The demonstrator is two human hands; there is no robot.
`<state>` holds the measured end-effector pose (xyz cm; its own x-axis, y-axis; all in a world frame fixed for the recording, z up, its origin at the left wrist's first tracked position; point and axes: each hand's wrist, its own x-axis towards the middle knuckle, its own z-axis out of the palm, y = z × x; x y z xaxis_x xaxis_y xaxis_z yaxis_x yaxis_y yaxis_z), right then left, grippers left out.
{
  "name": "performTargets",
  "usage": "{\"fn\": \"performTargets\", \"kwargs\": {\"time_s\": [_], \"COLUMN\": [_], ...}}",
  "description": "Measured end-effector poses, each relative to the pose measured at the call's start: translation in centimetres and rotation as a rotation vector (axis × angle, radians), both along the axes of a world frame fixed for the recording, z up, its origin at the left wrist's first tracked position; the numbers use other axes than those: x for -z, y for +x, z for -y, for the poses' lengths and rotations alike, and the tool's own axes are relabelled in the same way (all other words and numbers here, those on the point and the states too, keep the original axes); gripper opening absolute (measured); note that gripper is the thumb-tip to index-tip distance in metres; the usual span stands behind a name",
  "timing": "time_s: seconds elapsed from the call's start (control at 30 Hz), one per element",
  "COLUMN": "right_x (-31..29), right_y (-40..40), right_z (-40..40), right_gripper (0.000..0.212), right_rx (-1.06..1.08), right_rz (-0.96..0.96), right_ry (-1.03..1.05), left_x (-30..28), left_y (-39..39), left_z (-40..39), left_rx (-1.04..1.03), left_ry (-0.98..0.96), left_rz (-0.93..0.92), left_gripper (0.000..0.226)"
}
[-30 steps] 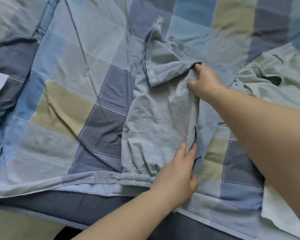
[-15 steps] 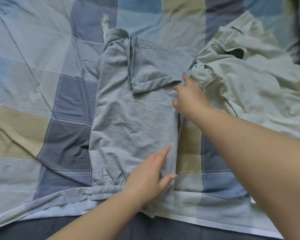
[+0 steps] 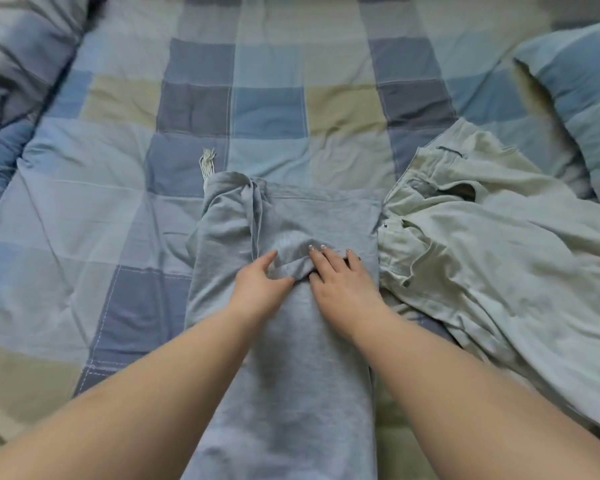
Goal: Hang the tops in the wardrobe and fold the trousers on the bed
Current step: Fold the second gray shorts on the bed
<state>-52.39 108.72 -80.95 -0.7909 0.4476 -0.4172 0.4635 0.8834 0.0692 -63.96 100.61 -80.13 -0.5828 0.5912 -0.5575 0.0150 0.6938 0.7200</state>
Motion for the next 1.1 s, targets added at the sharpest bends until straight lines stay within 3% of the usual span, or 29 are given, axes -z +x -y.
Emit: {"fn": "performTargets", "kwargs": {"time_s": [0.13,0.2,0.27,0.33,0.43,0.6,0.73,0.8,0.87,0.93,1.1], "right_x": [0.2,-0.3,-0.9,-1.1,-0.8,0.8,1.3,1.4,1.7,1.7,1.7], "right_y": [0.0,0.2,0.3,0.6,0.7,1.0,2.2,3.2,4.1,5.0,5.8], "right_z": [-0.9,-2.1,-4.2,-6.6,-8.8,-9.2,-7.4,-4.8,-2.0,0.2,1.7], "right_gripper": [0.043,0.034,0.039,0.053,0.049,0.054,0.061,0.057,0.052,0.046,0.031], "right_rx": [0.088,0.31,0.6,0.806,0.942,1.032,1.172,1.2,1.206,1.197,1.173], "right_rz": [-0.191,-0.436,-0.604,-0.588,-0.523,-0.542,-0.885,-1.042,-1.037,-0.9,-0.733], "right_ry": [-0.03,-0.111,-0.192,-0.254,-0.316,-0.499,-0.576,-0.546,-0.512,-0.488,-0.401], "left_x": [-1.5,-2.9,-4.7,-6.2,-6.4,-2.6,-0.3,0.8,1.7,2.6,3.7], "left_y": [-1.1,-1.2,-1.5,-2.0,-3.2,-4.2,-4.7,-4.1,-3.4,-3.1,-2.8], "left_z": [-2.9,-5.6,-8.8,-11.7,-13.0,-8.3,-1.6,2.8,5.9,6.8,5.0], "left_rx": [0.088,0.164,0.252,0.315,0.381,0.366,0.136,0.151,0.339,0.527,0.644], "left_ry": [0.015,0.125,0.228,0.27,0.173,0.084,0.125,0.058,-0.079,-0.174,-0.287], "left_rz": [-0.182,-0.286,-0.286,-0.215,-0.257,-0.258,-0.408,-0.477,-0.485,-0.45,-0.459], "left_gripper": [0.049,0.047,0.052,0.06,0.061,0.055,0.046,0.052,0.07,0.086,0.101]}}
